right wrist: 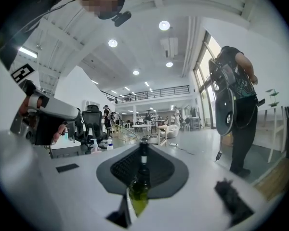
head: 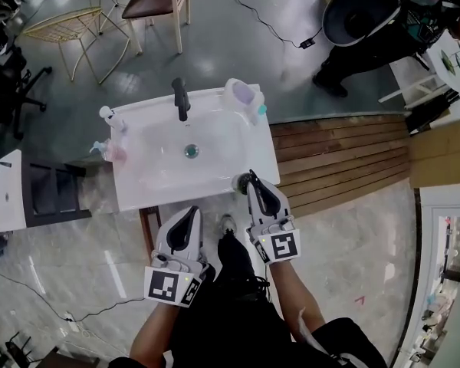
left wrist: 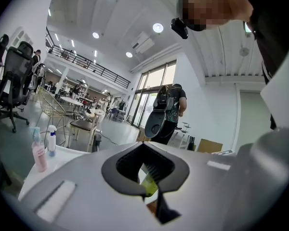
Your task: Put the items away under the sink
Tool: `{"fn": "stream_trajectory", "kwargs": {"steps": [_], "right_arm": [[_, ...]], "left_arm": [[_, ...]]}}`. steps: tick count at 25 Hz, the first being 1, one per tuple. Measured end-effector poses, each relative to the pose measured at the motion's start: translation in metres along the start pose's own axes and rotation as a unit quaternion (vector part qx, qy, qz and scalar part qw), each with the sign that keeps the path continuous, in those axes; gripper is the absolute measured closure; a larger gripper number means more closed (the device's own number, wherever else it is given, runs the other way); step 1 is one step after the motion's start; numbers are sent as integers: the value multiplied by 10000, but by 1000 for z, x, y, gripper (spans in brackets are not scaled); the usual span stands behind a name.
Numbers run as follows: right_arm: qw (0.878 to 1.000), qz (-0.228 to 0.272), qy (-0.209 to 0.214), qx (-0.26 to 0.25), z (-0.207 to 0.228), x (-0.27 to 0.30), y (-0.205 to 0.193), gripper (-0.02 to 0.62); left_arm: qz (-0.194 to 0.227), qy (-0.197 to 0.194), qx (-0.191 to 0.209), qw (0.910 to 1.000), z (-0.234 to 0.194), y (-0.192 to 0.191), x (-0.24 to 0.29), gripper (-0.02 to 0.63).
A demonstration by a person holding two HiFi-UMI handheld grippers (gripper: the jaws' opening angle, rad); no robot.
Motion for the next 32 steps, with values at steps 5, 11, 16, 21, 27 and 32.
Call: {"fn": "stream_trajectory", "kwargs": {"steps": [5,11,16,21,27,32], "right_arm": [[10000,-2,-46,-36,-28,-18,0,548],[9999,-85,-135,64,-59,-36,-2,548],[9996,-1,-251,103,-78,-52,2,548],[9993,58,-372,88,-91,-67,5,548],[9991,69,-407,49,-100,-90,4,548],[9994,3,-348,45,-102,-107,-6,548]], "left_arm": [[58,-54,-9,10000,-6,1,-31,600],[99,-128,-6,9999,-14,2,-63,600],[79,-186,-21,9998,-18,-1,-87,600],[50,-277,-28,9996,-18,-5,-102,600],[54,-339,-24,9994,-9,-12,-116,600],[76,-263,-72,9996,-1,-20,-123,600]]}}
Point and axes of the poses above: the fingertips, and each gripper's own axes: x forward along the fingers, z to its right, y out of its top, the point moved 5 cm from there along -x, backward along the fingers, and after that the axes turned 6 degrees about -y, right-handed, at the moved point
